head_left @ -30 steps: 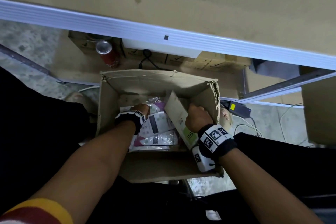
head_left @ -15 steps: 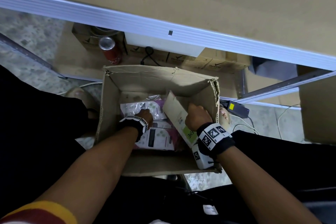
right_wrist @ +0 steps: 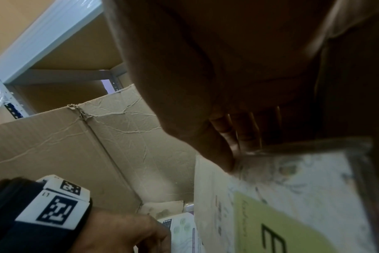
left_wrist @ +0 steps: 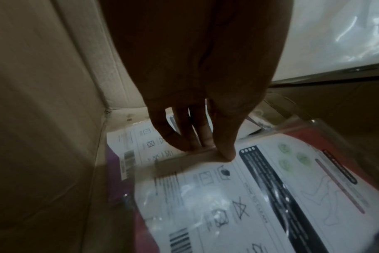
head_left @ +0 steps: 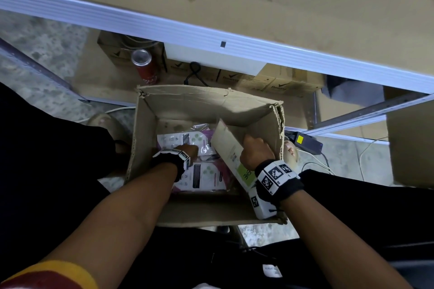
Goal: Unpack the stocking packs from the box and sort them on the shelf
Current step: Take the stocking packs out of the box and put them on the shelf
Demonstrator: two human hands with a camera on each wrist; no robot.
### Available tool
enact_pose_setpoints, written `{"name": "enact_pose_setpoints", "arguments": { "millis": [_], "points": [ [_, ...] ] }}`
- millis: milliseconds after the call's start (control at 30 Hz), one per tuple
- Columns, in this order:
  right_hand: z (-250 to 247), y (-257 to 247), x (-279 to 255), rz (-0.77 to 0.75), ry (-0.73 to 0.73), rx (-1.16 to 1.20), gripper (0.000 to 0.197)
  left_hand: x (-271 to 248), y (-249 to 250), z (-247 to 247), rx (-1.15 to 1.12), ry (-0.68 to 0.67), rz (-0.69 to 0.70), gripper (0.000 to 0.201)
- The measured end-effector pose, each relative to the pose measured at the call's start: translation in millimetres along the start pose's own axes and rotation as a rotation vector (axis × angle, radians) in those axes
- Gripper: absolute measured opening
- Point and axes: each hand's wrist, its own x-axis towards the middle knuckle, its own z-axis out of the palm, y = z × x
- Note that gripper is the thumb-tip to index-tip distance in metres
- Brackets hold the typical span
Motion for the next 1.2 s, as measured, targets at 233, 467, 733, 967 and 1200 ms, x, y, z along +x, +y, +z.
{"name": "enact_pose_setpoints", "arguments": {
  "millis": [233, 467, 733, 967, 1200],
  "points": [
    [0.4, 0.5, -1.4, -0.016, 0.018, -0.008, 0.036, 2.8, -14.5, -22.1, -0.066, 0.111, -0.068, 0.036],
    [0.9, 1.3, 0.0, -0.017, 0.013, -0.002, 0.033, 4.2, -19.3, -39.5, -0.160, 0.184, -0.145, 0.029],
    [-3.7, -6.0, -0.8, -0.045, 0.035, -0.097, 0.042, -10.5, -7.7, -37.4, -0.153, 0.092, -0.109, 0.026],
    [-26.1, -21.4, -19.3, -0.154, 0.193, -0.178, 0.040, -46.9, 7.4, -57.4, -0.055, 0.083, 0.030, 0.013],
    [-58.2, -26.7, -61.5, -0.245, 0.430, -0.250, 0.033, -107.6, 34.2, -97.0, 0.111, 0.230, 0.121, 0.015]
  ]
}}
